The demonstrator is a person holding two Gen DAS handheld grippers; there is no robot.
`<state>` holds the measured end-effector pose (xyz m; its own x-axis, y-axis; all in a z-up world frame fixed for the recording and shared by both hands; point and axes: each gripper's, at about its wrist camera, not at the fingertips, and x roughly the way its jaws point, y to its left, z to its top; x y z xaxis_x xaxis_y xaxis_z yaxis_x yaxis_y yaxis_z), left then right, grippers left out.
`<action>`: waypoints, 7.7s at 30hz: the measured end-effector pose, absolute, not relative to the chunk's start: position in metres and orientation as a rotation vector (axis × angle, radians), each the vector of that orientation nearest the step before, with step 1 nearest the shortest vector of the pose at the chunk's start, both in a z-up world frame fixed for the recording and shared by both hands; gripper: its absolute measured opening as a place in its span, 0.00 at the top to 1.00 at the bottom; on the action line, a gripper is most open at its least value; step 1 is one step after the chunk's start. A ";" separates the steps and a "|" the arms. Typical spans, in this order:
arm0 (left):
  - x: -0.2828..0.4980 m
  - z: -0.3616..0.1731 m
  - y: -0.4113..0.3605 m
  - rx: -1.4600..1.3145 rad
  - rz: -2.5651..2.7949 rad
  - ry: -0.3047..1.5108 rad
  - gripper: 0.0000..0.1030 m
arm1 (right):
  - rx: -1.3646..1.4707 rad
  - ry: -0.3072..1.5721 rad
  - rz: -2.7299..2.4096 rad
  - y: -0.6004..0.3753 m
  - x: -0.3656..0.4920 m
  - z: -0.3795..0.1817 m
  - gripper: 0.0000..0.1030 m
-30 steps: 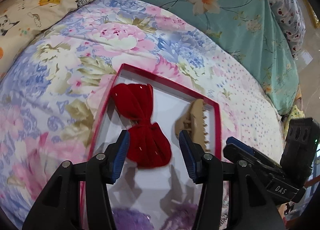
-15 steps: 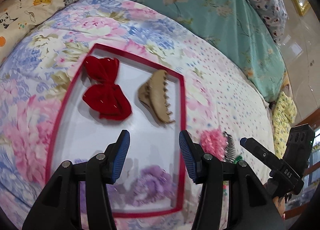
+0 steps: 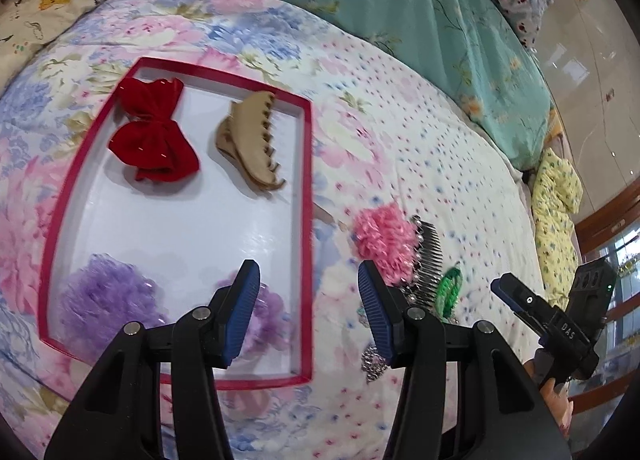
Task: Organize jewelry
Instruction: 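Grasp the pink scrunchie with the left tool while the right grasps the green braided band, then carry the pink scrunchie and green band into the tray and release both, then move both open tools back toward the black comb and bead bracelets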
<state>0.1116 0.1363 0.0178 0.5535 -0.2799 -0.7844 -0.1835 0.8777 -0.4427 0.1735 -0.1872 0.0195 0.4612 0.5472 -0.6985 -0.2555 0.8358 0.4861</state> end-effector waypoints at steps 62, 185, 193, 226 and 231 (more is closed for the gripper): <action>0.142 -0.002 0.056 -0.433 -0.218 1.022 0.89 | 0.245 1.129 0.395 -0.186 0.187 -0.049 0.71; 0.066 -0.002 0.195 -0.634 0.061 0.932 0.57 | 0.275 1.070 0.593 -0.125 0.161 -0.003 0.70; 0.064 -0.004 0.161 -0.613 -0.002 0.961 0.57 | 0.320 1.060 0.525 -0.169 0.151 -0.008 0.69; 0.095 -0.022 0.052 -0.411 -0.177 1.124 0.57 | 0.394 1.113 0.525 -0.156 0.214 -0.047 0.66; 0.105 -0.027 0.041 -0.391 -0.193 1.144 0.56 | 0.400 1.122 0.531 -0.154 0.219 -0.053 0.98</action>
